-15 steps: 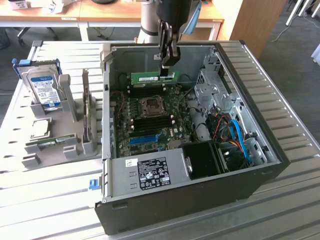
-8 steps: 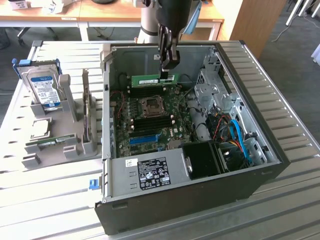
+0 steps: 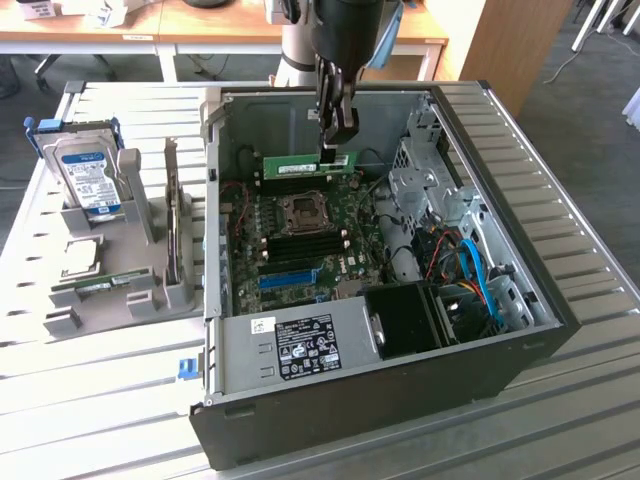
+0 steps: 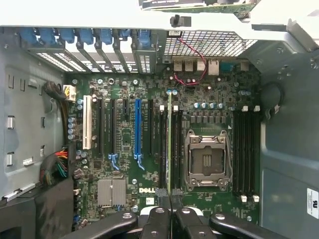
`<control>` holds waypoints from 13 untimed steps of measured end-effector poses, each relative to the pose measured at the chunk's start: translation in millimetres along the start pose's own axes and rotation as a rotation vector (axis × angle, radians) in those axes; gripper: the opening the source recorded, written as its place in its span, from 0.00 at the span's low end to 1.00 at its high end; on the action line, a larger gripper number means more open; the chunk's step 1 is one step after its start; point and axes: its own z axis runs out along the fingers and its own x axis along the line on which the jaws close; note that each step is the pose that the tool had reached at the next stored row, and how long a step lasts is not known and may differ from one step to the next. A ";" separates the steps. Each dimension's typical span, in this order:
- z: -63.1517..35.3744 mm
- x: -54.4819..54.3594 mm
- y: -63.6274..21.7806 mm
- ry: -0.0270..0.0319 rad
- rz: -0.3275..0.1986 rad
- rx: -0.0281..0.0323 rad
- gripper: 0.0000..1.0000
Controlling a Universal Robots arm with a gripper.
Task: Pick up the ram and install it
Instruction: 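Pick up the ram and move it above insertion slot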
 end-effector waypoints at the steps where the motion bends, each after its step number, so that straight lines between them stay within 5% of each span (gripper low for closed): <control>1: 0.0 0.0 0.0 0.0000 0.000 0.0000 0.12; 13: 0.2 -0.1 -7.4 -0.0002 0.000 0.0001 0.12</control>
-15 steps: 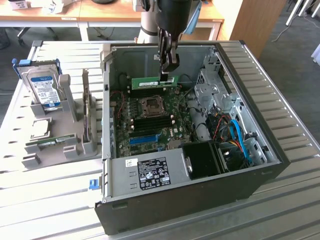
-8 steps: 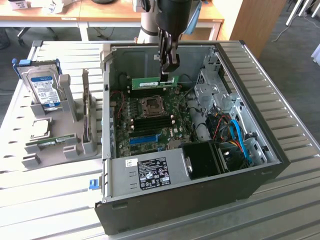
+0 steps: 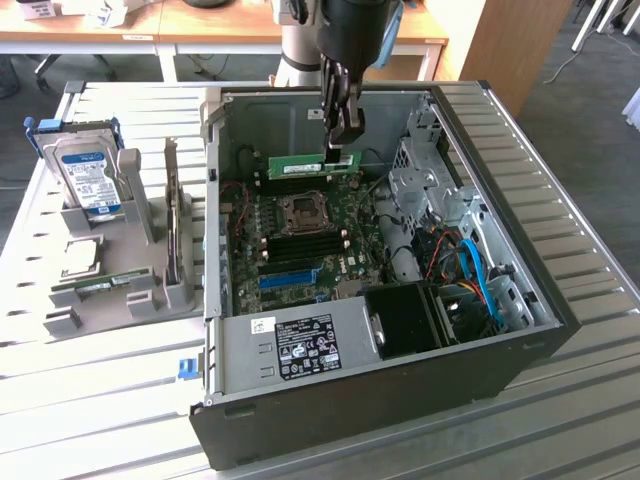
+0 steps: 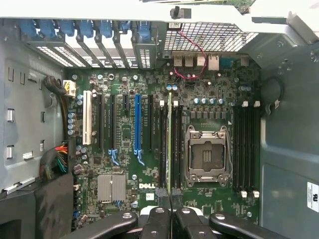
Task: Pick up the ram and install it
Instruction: 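Pick up the ram and move it above insertion slot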
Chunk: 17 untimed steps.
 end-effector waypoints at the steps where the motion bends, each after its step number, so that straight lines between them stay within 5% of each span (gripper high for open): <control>1: 0.0 0.0 0.0 -0.0001 0.000 0.0000 0.12; 17: 13.5 0.4 -0.3 0.0000 0.000 0.0002 0.12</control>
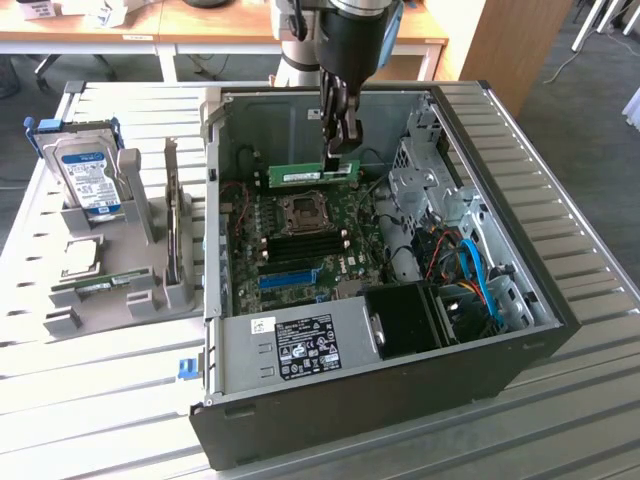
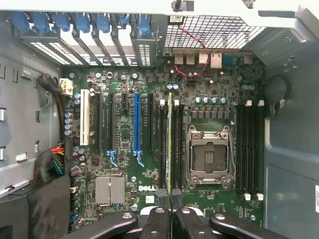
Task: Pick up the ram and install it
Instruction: 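Pick up the ram and move it above insertion slot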
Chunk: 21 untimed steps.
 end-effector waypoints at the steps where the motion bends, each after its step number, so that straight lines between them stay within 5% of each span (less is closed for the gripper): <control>1: 1.1 0.0 0.0 0.0001 0.000 0.0000 0.12; 21: 22.8 0.6 -0.5 0.0000 0.001 0.0002 0.12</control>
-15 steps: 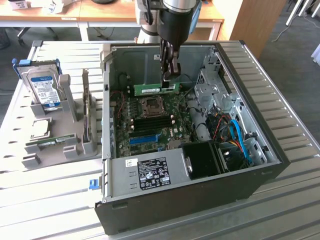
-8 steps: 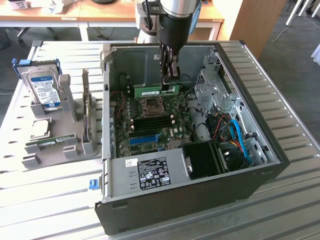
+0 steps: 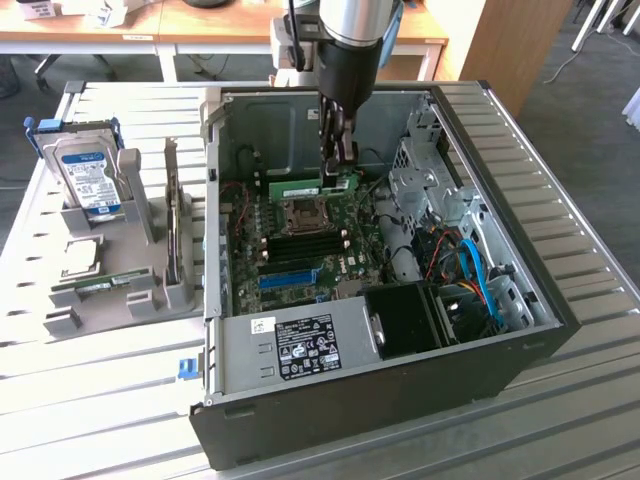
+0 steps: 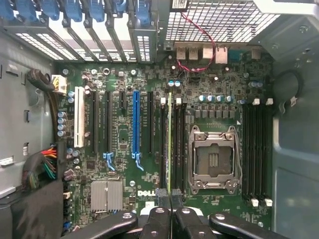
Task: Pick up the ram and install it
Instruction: 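Pick up the ram and move it above insertion slot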
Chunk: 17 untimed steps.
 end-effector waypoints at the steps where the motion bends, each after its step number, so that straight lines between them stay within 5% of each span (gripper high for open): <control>1: 1.3 0.0 0.0 0.0000 0.000 0.0000 0.12; 11: 6.0 0.0 -0.1 0.0011 0.000 0.0002 0.12; 14: 5.8 -0.9 0.0 0.0081 0.001 0.0003 0.12; 17: 5.8 -2.2 -0.1 0.0240 0.001 0.0005 0.12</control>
